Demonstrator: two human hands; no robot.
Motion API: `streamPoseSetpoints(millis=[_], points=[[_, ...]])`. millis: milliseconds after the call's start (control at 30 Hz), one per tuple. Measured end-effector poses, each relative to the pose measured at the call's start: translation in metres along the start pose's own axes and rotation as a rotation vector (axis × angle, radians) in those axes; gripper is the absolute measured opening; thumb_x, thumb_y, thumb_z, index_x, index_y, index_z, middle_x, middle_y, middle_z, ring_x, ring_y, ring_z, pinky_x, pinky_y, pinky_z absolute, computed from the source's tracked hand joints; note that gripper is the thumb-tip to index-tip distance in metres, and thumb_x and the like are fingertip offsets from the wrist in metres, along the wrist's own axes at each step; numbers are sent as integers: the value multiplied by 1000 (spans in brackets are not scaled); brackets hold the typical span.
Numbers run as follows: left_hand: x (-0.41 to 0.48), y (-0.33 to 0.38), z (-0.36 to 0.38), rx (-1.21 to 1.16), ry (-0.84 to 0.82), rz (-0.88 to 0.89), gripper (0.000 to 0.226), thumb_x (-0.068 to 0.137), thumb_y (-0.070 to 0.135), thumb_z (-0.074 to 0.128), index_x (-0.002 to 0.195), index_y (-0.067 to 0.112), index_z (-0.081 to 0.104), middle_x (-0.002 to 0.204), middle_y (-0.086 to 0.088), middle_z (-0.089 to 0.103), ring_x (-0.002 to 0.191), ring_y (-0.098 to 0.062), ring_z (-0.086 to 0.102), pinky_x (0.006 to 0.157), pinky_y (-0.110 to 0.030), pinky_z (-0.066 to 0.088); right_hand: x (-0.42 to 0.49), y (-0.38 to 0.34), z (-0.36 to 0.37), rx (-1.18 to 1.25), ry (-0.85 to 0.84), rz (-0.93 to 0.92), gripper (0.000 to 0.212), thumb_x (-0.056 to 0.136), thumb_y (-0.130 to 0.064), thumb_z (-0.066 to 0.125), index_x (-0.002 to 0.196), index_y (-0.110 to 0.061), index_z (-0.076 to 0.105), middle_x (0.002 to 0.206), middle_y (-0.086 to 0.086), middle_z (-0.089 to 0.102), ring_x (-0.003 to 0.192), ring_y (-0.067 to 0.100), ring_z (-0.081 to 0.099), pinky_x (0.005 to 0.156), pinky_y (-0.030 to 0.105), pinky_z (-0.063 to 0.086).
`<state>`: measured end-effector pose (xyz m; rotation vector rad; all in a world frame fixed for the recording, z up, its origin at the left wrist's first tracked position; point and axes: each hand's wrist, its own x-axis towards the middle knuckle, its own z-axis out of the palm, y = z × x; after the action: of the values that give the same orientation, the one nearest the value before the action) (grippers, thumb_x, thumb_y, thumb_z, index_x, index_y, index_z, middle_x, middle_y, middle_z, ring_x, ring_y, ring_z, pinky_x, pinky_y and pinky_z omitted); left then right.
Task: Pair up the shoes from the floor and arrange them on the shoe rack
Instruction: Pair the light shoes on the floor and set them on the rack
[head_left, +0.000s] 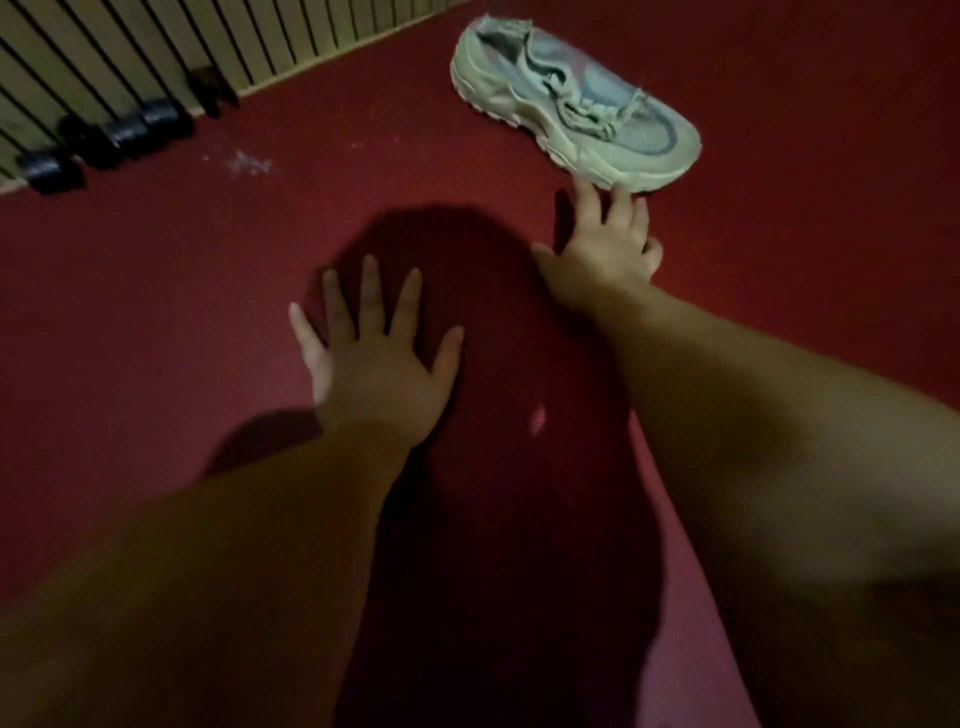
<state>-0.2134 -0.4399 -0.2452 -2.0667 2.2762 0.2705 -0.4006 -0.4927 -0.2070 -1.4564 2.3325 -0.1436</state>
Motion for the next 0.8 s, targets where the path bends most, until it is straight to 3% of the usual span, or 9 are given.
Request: streamPoseSetpoints(millis=[133,200,367,500,567,667,800], points=[[-2,1,4,64,-10,-11,69,86,68,0,148,38,-8,159,1,-10,145,-29,-14,113,-57,-6,42,-3,-18,-147,-23,14,79,92,-45,49,150,-28,-2,158,8,-10,145,30,-12,115,51,-3],[0,0,5,69,25,-19,71,86,68,0,149,37,1,160,-1,-2,146,-30,-6,113,-57,-4,53,-2,-23,-192,-35,22,77,94,-44,46,150,-24,-3,159,7,-5,146,29,-8,115,52,-3],[1,1,5,68,61,-7,71,87,65,15,146,31,31,156,-6,24,143,-36,15,111,-60,8,67,1,-24,-338,191,-30,45,95,-22,41,139,-13,36,143,13,39,133,32,32,112,51,12],[1,-1,9,68,94,6,69,88,65,18,145,29,33,155,-7,26,143,-36,18,111,-59,9,74,8,-33,-520,354,-138,30,92,-9,37,111,-8,60,111,15,62,105,33,55,112,47,14],[1,-2,11,72,106,5,69,88,65,18,145,29,34,155,-7,26,142,-36,19,112,-59,9,75,10,-34,-496,354,-162,23,89,-10,43,96,-10,65,94,13,65,91,32,58,111,45,14],[1,-2,11,76,111,11,69,89,64,19,145,28,34,154,-8,28,142,-37,20,111,-61,13,57,9,-29,-353,309,-184,14,84,-17,52,79,-14,65,80,9,65,88,30,57,107,39,9],[1,-2,11,68,122,-1,69,88,65,19,145,30,32,155,-6,25,143,-36,17,112,-60,11,-15,10,-21,-408,205,-187,20,84,-12,47,80,-18,66,74,5,60,90,29,58,108,37,2]])
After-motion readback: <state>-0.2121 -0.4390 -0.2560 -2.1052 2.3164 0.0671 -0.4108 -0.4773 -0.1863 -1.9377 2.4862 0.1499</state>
